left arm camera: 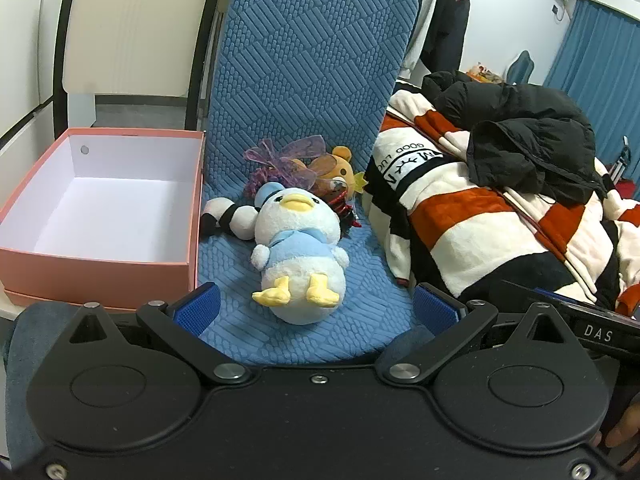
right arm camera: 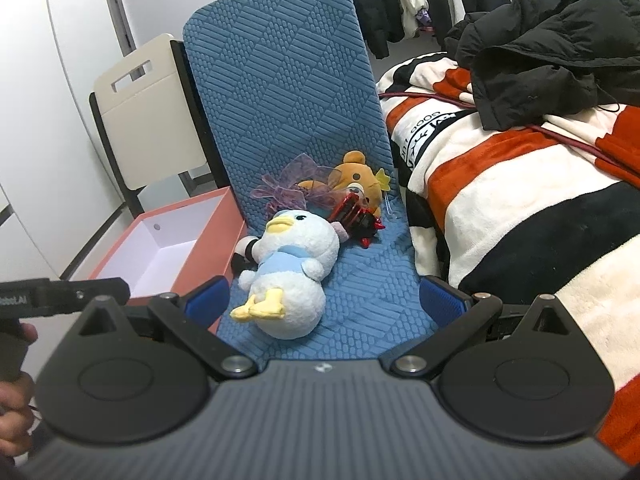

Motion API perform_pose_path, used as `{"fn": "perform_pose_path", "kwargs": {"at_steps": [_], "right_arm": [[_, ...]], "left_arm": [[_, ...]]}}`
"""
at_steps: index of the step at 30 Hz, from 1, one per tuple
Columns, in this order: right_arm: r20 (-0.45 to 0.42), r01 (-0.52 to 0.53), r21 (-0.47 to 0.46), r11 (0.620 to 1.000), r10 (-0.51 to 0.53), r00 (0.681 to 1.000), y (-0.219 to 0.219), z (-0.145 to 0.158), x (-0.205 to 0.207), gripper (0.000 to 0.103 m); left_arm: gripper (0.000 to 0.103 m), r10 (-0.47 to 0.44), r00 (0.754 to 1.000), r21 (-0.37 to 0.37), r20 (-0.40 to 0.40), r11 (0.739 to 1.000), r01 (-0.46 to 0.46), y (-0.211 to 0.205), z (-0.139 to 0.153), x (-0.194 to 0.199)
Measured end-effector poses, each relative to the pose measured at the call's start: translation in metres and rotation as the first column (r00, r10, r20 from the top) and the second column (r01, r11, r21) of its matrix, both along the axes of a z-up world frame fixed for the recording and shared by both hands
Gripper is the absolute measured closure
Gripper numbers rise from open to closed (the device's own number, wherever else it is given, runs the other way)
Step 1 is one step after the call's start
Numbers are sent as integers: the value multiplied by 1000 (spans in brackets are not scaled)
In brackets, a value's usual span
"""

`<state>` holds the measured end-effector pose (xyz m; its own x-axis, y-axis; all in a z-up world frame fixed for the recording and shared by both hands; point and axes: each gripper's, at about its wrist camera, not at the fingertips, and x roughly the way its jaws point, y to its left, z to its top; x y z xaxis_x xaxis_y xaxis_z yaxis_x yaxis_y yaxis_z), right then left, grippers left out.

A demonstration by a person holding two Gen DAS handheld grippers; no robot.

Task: Organize objects
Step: 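Move both tools toward the toys on the blue chair seat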

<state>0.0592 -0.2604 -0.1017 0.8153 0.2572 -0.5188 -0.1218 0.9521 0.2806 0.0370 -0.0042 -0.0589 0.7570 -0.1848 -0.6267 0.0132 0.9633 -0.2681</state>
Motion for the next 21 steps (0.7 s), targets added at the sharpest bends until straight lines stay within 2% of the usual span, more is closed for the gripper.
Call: {"fn": "perform_pose_path", "kwargs": {"at_steps": [12, 21], "right_arm": [[6, -7, 19, 1000, 7, 1000, 3, -2, 5, 0], [25, -14, -19, 1000, 14, 1000, 3, -27, 15, 0]], "left_arm": [[1, 2, 1000, 25, -11, 1000, -1, 3, 0, 2], [1, 5, 1000, 20, -12, 1000, -5, 1, -12, 14]]}}
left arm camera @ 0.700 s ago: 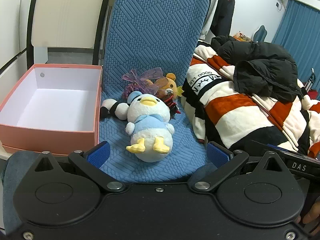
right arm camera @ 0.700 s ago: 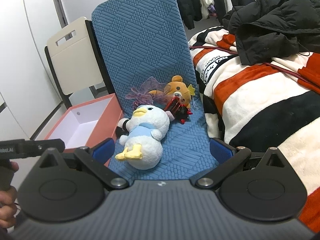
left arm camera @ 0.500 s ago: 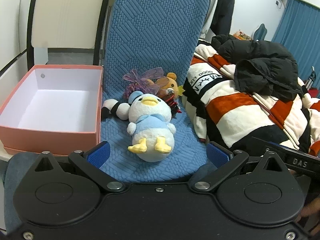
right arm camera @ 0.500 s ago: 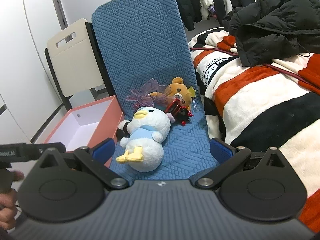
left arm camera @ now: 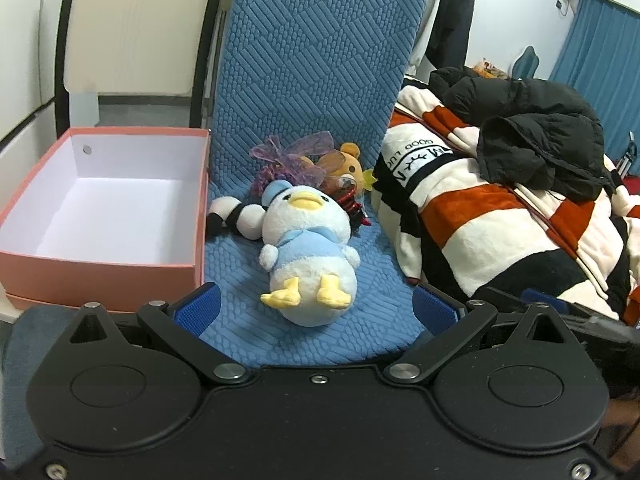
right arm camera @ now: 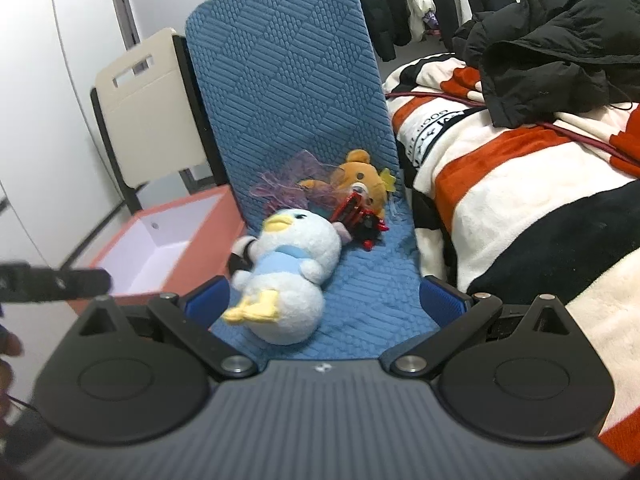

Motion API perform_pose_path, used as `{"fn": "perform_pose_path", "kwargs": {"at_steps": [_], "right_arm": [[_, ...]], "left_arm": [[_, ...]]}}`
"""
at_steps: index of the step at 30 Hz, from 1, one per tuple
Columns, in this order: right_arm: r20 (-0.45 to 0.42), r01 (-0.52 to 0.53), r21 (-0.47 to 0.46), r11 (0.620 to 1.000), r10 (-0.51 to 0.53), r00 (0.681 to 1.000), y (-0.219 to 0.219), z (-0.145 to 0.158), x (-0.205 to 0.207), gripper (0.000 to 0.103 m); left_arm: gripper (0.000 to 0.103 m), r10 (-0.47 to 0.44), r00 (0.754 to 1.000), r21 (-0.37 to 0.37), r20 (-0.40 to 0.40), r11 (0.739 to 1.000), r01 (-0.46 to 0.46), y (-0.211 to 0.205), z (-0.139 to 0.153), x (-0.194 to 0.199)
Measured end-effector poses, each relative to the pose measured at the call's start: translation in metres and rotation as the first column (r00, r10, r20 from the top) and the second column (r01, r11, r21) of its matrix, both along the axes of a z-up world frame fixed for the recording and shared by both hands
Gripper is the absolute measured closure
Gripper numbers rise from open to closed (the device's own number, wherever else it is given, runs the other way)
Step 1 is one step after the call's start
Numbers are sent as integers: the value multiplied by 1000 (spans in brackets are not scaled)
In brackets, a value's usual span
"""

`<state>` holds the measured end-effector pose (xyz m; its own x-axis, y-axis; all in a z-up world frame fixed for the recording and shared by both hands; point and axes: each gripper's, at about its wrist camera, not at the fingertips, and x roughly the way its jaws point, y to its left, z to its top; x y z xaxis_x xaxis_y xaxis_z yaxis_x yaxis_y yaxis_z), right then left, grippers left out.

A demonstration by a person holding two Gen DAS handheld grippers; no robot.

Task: Organize objects
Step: 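Move both tools toward the toys on the blue chair seat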

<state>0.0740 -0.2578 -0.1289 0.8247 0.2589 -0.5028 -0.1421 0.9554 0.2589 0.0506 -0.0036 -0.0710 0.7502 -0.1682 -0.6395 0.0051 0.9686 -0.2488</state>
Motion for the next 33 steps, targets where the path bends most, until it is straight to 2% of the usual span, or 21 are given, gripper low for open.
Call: {"fn": "perform_pose_path", "kwargs": {"at_steps": [8, 13, 16, 22, 24, 28, 31, 33], "right_arm": [[34, 8, -40, 999, -7, 999, -4, -26, 13, 0], [32, 20, -24, 1000, -19, 999, -4, -37, 30, 0], [49, 60, -35, 998, -58, 997, -4, -37, 45, 0], [4, 101, 4, 995, -101, 995, -6, -49, 89, 0], [-11, 105, 37, 994, -105, 994, -6, -54, 102, 6], [-34, 123, 85, 989, -121, 992, -2, -65, 133, 6], [-50, 115, 120, 986, -110, 993, 0, -74, 156, 11], [-72, 124, 140, 982, -115, 991, 1, -83, 171, 20]], "left_arm": [[1, 3, 1000, 34, -4, 999, -3, -11, -12, 20], [1, -5, 1000, 45, -22, 999, 6, -18, -23, 37], [1, -18, 999, 56, -29, 998, 20, -22, -30, 49], [1, -20, 999, 53, -37, 998, 22, -19, -42, 77], [1, -30, 999, 51, -36, 998, 32, -16, -47, 87], [1, -51, 997, 42, -63, 998, 54, -11, -64, 111], [1, -85, 991, 44, -103, 995, 90, -11, -79, 128], [1, -103, 987, 58, -120, 992, 111, -13, -87, 137]]}}
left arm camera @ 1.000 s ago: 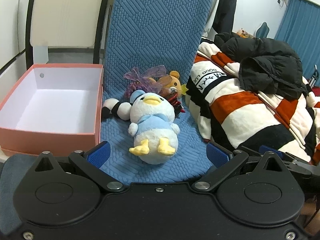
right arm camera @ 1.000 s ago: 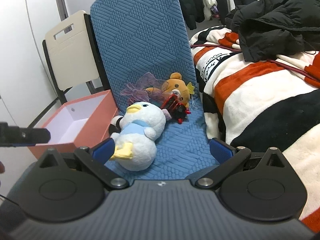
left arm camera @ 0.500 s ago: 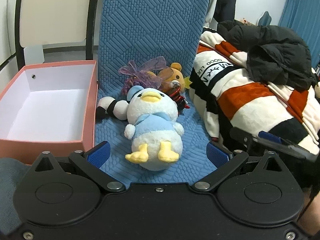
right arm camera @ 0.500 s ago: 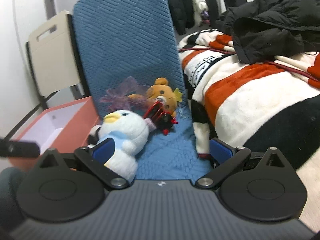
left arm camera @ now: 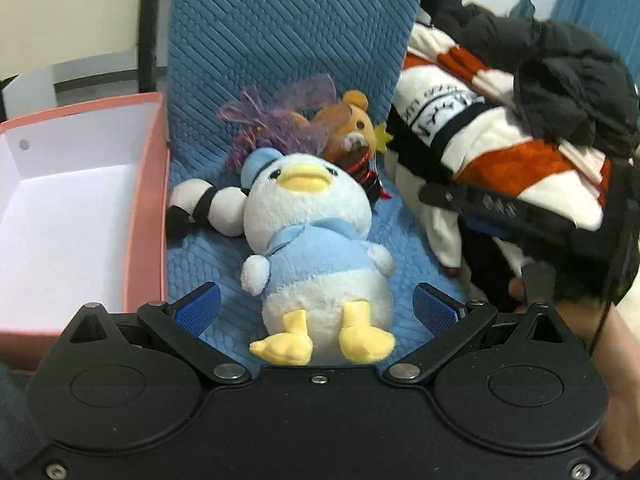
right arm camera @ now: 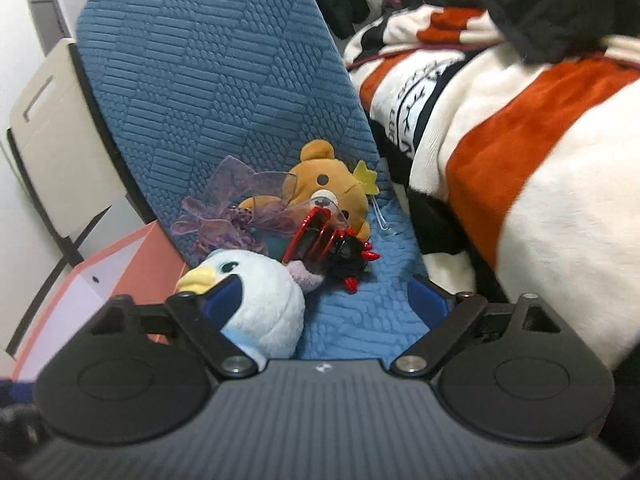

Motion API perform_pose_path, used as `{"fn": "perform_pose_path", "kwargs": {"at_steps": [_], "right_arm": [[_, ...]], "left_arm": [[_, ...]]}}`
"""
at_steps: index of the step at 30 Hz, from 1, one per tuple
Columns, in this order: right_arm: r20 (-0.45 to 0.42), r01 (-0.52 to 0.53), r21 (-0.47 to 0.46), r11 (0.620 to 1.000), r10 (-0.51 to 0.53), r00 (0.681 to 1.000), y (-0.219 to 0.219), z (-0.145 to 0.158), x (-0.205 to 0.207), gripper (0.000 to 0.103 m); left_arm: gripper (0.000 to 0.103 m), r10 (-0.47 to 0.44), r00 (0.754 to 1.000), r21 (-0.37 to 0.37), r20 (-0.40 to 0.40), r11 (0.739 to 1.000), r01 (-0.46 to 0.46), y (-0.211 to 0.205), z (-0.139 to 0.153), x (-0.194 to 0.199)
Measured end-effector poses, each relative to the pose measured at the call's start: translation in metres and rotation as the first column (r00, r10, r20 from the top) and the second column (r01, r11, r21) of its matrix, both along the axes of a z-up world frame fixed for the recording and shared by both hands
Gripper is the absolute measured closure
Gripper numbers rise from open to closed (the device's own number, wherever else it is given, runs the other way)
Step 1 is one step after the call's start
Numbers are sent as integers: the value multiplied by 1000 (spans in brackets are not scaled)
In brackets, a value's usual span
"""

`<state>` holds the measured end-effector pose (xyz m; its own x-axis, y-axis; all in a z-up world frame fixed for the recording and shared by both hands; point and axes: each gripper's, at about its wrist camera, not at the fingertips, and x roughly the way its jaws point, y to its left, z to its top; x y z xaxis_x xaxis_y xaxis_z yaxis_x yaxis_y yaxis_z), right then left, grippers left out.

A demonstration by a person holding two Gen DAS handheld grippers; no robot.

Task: Organize objects
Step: 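Move both tools toward the toys on the blue chair seat, then grasp the red-and-black figurine with the right gripper while the left gripper grasps the penguin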

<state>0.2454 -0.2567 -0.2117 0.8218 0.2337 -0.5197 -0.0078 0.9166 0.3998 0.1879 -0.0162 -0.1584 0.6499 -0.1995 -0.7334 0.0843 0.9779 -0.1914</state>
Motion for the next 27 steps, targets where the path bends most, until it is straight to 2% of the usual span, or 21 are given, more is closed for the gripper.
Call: {"fn": "perform_pose_path", "kwargs": {"at_steps": [2, 3, 5, 9, 12, 15, 17, 20, 24, 27], "right_arm": [[-30, 0, 25, 1000, 1, 1000, 1, -7, 15, 27], [-40, -4, 17, 1000, 4, 999, 2, -10, 21, 27], [-48, -13, -28, 1000, 12, 999, 9, -15, 33, 27], [-54, -54, -107, 993, 48, 997, 17, -25, 59, 27], [-84, -102, -114, 988, 93, 992, 12, -35, 81, 28], [-121, -132, -179, 975, 111, 986, 14, -45, 101, 28], [-152, -181, -196, 964, 153, 977, 17, -52, 114, 29], [-159, -180, -237, 955, 144, 977, 17, -55, 126, 29], [-172, -239, -212, 947, 205, 964, 13, -60, 137, 29], [-176, -263, -228, 937, 226, 958, 17, -63, 144, 28]], "left_arm": [[1, -14, 1000, 15, -7, 1000, 14, -2, -8, 8], [1, -20, 1000, 22, -11, 1000, 20, -2, -11, 13], [1, -21, 1000, 28, -23, 999, 22, -2, -17, 23], [1, -36, 998, -14, -60, 999, 35, 0, -28, 41], [1, -43, 996, -14, -81, 999, 42, 1, -38, 53], [1, -59, 992, -1, -112, 998, 59, -1, -49, 65], [1, -78, 989, -21, -128, 997, 76, -3, -52, 71], [1, -101, 987, -14, -128, 995, 100, -7, -54, 79], [1, -120, 982, -34, -149, 993, 116, -9, -58, 88], [1, -121, 980, -43, -158, 992, 116, -9, -61, 93]]}}
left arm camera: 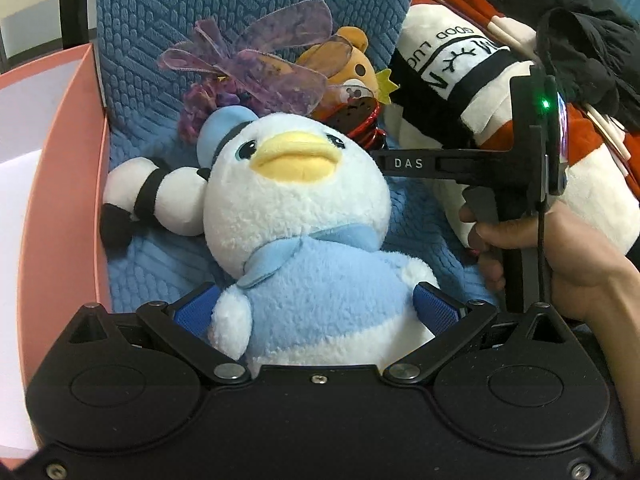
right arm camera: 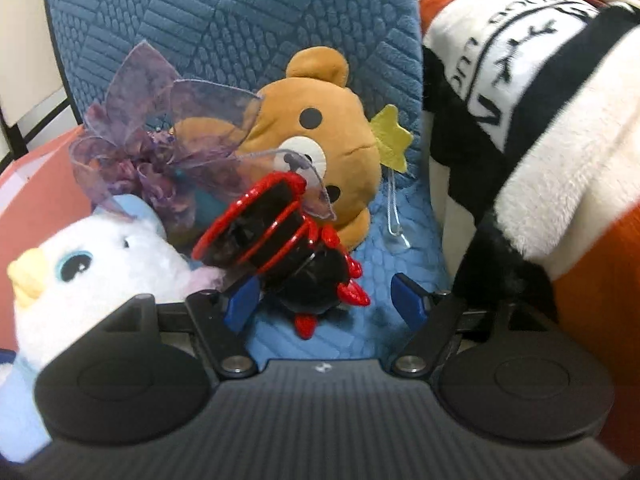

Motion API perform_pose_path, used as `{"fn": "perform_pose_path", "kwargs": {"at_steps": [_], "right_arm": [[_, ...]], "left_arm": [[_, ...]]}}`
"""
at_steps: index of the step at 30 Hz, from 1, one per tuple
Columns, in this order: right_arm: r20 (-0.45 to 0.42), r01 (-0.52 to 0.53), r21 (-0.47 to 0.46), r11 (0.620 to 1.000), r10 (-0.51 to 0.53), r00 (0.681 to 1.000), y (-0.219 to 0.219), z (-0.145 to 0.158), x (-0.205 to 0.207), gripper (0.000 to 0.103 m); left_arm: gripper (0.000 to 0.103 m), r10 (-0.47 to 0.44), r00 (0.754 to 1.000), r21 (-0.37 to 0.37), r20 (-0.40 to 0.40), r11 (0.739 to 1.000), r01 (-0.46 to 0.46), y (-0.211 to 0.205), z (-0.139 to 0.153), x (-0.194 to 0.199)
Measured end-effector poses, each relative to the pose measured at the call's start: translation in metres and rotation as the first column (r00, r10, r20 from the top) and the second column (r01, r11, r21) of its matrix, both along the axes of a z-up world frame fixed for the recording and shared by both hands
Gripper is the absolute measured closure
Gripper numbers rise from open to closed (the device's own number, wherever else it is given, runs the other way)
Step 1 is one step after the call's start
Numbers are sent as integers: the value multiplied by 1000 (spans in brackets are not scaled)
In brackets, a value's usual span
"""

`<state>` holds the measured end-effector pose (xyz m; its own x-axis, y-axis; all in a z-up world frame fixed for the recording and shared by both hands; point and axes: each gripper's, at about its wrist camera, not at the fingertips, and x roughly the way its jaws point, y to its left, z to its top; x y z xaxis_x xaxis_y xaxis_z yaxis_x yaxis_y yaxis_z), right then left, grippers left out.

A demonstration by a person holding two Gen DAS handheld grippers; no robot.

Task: Organize objects
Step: 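Grasp the red-and-black figurine with the right gripper while the left gripper grasps the penguin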

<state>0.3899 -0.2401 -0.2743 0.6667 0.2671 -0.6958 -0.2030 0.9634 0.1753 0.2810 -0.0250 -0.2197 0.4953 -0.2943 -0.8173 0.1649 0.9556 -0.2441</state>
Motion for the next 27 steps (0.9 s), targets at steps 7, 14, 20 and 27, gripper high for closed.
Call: {"fn": "perform_pose_path", "kwargs": {"at_steps": [7, 14, 20, 27], "right_arm": [[-29, -32, 69, 997, 34, 999, -7, -9, 18, 28], [-70, -42, 134, 990, 51, 996, -10, -11, 24, 39], [-94, -4, 62, 998, 9, 996, -5, 2, 6, 42], [-61, 36, -91, 995, -41, 997, 4, 33, -28, 44]], "left_arm": [[0, 5, 999, -2, -33, 1000, -5, -3, -5, 7], [5, 1, 1000, -8, -19, 1000, -1, -3, -7, 7], [16, 5, 1000, -15, 16, 1000, -5, 1, -1, -1], [21, 20, 999, -18, 32, 1000, -19, 2, 3, -7]]}}
